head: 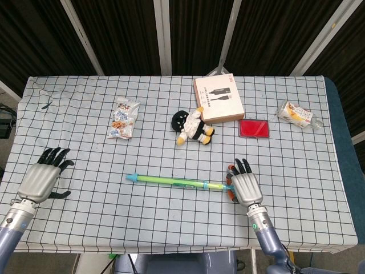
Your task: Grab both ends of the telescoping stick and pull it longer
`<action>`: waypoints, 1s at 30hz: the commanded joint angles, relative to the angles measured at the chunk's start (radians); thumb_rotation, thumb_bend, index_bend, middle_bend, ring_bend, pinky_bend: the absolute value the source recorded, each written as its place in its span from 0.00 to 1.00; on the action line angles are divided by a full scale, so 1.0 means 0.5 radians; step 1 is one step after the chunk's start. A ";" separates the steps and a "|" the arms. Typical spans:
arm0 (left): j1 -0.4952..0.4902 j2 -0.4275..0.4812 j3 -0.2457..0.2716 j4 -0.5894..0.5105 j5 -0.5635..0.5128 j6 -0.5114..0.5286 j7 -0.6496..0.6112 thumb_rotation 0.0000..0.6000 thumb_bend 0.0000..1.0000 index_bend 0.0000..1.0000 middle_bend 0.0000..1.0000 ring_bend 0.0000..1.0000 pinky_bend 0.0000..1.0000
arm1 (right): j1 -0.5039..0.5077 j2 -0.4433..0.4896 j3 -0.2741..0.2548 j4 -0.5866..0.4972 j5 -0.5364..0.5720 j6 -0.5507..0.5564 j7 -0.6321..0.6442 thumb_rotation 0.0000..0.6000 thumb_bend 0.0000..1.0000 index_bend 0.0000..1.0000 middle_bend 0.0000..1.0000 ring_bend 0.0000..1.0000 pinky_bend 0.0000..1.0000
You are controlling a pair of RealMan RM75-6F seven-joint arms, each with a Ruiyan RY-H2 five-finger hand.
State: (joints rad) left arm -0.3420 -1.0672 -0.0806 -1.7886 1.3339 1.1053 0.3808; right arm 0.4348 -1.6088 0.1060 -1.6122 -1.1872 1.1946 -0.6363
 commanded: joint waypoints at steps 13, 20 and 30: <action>-0.342 -0.516 -0.099 -0.007 -0.409 -0.143 0.551 1.00 0.32 0.37 0.10 0.00 0.00 | 0.001 0.037 -0.007 -0.067 0.023 0.038 -0.038 1.00 0.46 0.69 0.25 0.00 0.00; -0.437 -0.667 -0.126 -0.009 -0.550 -0.114 0.672 1.00 0.37 0.39 0.11 0.00 0.00 | 0.002 0.055 -0.008 -0.105 0.026 0.052 -0.045 1.00 0.47 0.69 0.25 0.00 0.00; -0.560 -0.845 -0.148 0.046 -0.737 -0.088 0.817 1.00 0.37 0.39 0.11 0.00 0.00 | 0.007 0.071 -0.013 -0.142 0.032 0.064 -0.072 1.00 0.47 0.69 0.25 0.00 0.00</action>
State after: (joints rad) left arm -0.6086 -1.4731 -0.1514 -1.7755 0.9819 1.0552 0.7740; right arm 0.4383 -1.5735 0.0992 -1.6832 -1.1712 1.2267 -0.6721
